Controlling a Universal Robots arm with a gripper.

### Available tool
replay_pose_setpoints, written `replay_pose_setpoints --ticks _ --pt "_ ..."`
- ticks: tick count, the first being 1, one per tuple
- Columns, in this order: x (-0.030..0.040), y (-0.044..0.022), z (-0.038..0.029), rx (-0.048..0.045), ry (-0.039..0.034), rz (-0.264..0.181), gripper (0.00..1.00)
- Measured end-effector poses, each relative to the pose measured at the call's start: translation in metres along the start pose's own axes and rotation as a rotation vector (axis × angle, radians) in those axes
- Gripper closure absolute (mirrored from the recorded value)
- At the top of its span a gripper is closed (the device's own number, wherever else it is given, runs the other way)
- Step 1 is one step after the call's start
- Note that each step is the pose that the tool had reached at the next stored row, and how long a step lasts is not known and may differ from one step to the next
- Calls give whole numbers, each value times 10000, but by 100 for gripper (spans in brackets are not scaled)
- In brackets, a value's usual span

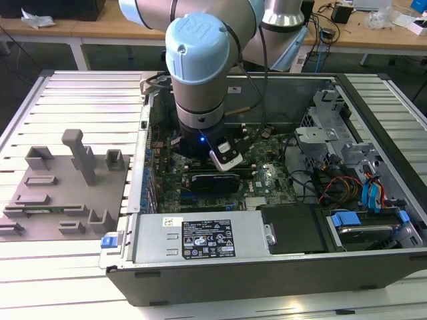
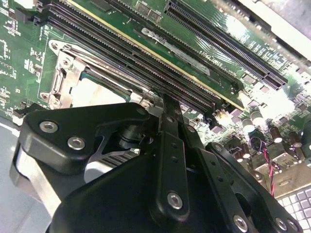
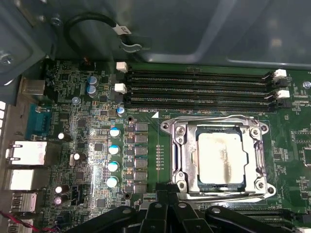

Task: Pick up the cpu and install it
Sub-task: 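Install the second cpu locking lever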

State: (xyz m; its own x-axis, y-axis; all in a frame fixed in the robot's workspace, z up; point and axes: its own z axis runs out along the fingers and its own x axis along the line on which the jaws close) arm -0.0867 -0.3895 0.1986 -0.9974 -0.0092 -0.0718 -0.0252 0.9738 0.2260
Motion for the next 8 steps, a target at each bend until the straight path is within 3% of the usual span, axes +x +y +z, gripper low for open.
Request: replay_pose_setpoints --ticks 8 --pt "-14 42 -186 9 4 0 89"
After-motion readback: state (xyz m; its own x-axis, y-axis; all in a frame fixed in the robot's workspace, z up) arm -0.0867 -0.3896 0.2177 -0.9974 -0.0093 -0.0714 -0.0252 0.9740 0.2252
